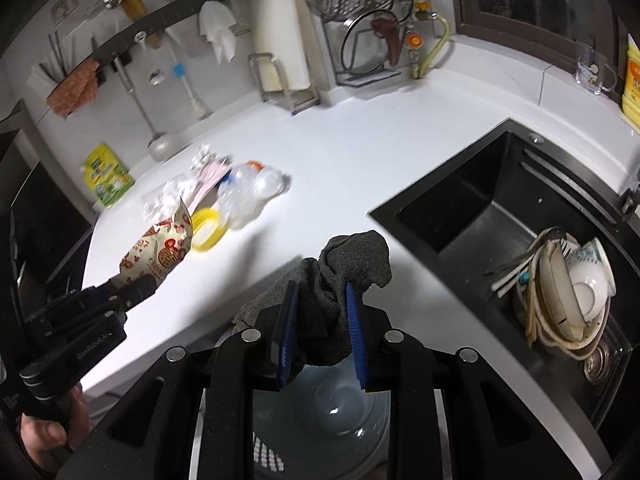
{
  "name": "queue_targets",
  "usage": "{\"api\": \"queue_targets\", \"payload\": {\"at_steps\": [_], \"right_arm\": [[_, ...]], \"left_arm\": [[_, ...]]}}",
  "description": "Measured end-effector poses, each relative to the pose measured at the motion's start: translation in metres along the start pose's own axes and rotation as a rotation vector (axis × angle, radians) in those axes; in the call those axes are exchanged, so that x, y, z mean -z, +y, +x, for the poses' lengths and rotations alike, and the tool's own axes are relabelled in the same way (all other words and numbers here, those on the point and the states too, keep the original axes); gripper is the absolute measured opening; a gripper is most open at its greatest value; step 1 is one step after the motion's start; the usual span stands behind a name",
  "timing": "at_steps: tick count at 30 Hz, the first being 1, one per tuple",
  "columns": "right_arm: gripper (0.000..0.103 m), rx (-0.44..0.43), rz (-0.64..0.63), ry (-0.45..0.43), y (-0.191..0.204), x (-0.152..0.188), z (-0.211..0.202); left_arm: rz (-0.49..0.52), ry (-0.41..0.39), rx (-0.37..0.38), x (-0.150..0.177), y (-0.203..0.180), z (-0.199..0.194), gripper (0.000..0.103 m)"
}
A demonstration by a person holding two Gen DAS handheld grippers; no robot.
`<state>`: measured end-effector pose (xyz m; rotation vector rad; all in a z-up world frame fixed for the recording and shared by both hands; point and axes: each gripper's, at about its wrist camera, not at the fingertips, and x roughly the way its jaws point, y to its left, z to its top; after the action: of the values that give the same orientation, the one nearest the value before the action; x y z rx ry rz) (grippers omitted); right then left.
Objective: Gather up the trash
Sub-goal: 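Grasp the printed snack wrapper with the left tool while the right tool carries the cloth to the wastebasket, then open both tools over the wastebasket, dropping the cloth and wrapper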
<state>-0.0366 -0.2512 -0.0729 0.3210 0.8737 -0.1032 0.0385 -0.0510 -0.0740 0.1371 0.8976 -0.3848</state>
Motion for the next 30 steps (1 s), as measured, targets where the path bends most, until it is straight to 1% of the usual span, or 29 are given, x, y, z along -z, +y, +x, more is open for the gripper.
{"api": "queue_targets", "payload": {"at_steps": [6,15,18,22,26,30], "right_arm": [[0.023,-0.039,-0.052,0.043,0.01,0.024,-0.003],[0.023,-0.073,-0.128,0.115,0.021,0.053,0.002],[0.023,-0.077,-0.155,0.139,0.022,0.063,0.005],[0.023,-0.081,-0.161,0.172,0.02,0.074,0.01],[0.023,-0.081,-0.162,0.203,0.016,0.083,0.017],[0.023,-0.079,-0.161,0.235,0.014,0.09,0.024]], "left_arm": [[-0.017,0.027,-0.037,0.028,0.003,-0.016,0.031],[-0.073,0.079,-0.065,0.064,0.005,-0.02,0.031],[-0.09,0.104,-0.06,0.075,0.003,-0.018,0.031],[-0.103,0.144,-0.047,0.088,-0.002,-0.011,0.031],[-0.107,0.191,-0.029,0.097,-0.008,0.0,0.031],[-0.096,0.219,-0.014,0.103,-0.016,0.007,0.031]]}}
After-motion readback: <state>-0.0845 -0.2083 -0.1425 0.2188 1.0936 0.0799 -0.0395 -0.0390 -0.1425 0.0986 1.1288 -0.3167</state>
